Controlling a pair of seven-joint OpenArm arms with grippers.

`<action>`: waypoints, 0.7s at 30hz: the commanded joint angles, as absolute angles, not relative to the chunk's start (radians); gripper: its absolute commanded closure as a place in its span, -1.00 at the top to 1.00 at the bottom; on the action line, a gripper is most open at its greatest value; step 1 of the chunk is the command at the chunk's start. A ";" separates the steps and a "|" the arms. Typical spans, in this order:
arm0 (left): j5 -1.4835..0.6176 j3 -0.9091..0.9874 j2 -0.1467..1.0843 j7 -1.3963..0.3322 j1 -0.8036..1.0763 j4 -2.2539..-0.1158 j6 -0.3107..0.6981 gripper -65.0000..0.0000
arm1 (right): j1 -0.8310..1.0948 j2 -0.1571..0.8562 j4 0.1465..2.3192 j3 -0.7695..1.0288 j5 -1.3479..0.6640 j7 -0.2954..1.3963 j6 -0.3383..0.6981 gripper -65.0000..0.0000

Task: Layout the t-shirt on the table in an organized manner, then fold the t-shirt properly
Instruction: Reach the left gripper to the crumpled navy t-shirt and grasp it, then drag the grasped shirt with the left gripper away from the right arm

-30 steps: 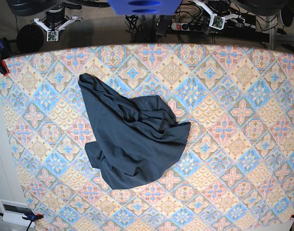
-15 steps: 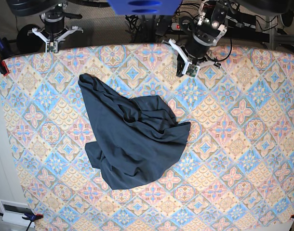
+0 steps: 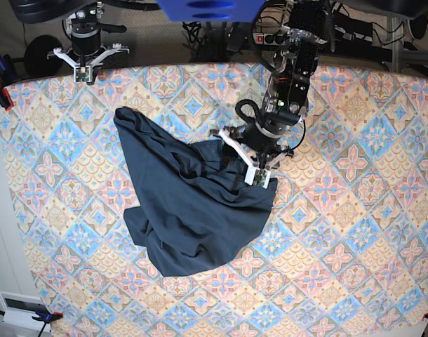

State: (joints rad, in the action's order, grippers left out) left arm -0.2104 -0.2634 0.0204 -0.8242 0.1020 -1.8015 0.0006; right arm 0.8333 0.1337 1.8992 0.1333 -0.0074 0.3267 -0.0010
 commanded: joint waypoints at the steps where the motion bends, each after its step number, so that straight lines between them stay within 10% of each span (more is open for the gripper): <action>1: -0.222 -0.265 0.001 -0.803 0.058 -1.781 0.004 0.01 | 0.842 0.142 1.917 0.137 -0.007 0.305 -0.004 -1.00; 15: -0.331 -0.255 -0.099 -0.800 -0.168 -1.434 0.004 -0.01 | 0.834 0.136 1.919 0.137 -0.007 0.305 -0.004 -1.00; 21: -0.334 -0.249 -0.096 -0.800 -0.163 -1.438 0.005 -1.00 | 0.817 0.136 1.919 0.137 -0.007 0.306 -0.004 -1.00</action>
